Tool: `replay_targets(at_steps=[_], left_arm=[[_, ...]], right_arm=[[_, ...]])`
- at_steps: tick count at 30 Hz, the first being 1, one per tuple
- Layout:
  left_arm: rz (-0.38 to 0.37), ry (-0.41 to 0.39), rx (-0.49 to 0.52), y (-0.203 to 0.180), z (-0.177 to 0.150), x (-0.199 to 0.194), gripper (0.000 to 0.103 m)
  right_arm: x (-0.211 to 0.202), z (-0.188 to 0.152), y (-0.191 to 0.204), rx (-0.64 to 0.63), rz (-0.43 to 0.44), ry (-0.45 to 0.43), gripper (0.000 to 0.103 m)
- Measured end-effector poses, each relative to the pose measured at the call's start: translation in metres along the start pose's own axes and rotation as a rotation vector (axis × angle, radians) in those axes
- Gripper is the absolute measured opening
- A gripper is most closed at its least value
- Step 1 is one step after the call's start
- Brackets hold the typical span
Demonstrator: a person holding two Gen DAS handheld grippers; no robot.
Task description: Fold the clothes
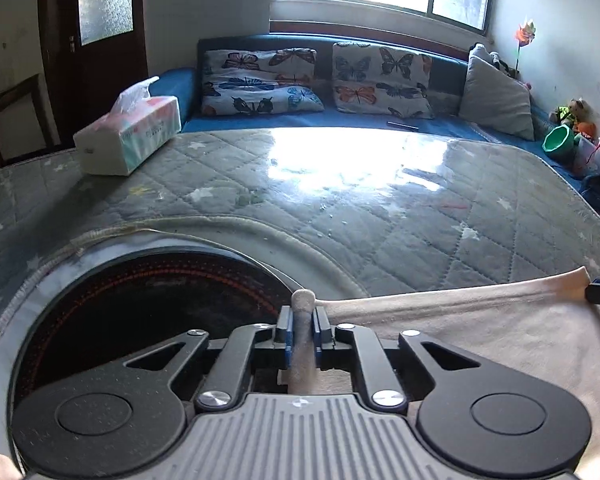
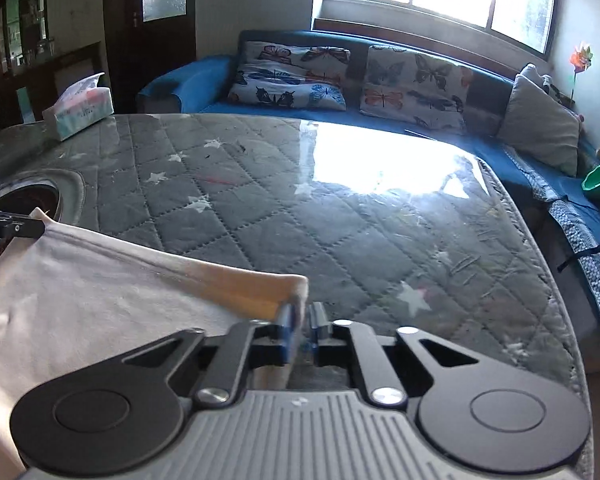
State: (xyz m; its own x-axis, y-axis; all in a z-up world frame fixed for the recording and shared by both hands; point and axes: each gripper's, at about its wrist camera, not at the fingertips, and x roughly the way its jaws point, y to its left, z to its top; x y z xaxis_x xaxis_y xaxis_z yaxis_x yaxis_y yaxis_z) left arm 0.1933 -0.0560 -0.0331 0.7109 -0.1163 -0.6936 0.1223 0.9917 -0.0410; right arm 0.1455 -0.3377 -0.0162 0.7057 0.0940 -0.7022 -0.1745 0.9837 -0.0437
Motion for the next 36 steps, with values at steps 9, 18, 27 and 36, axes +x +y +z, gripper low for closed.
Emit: replay_targets(at_steps=[9,18,27,36], left_arm=[[-0.164,0.007,0.097,-0.015,-0.020,-0.051,0.016],[-0.319,0.051,0.206,-0.054,-0.036,-0.062,0.016],[-0.330,0.083,0.208,-0.065,-0.041,-0.047,0.016],[-0.322,0.080,0.210,-0.067,-0.044,-0.044,0.016]], right_arm=[[-0.064,-0.023,0.037,-0.159,0.229,0.021,0.022],[-0.139,-0.065,0.097,-0.349,0.496,0.078,0.025],[-0.155,-0.105,0.144,-0.546,0.486,0.067,0.041],[-0.168,-0.123,0.147,-0.595,0.544,0.063,0.003]])
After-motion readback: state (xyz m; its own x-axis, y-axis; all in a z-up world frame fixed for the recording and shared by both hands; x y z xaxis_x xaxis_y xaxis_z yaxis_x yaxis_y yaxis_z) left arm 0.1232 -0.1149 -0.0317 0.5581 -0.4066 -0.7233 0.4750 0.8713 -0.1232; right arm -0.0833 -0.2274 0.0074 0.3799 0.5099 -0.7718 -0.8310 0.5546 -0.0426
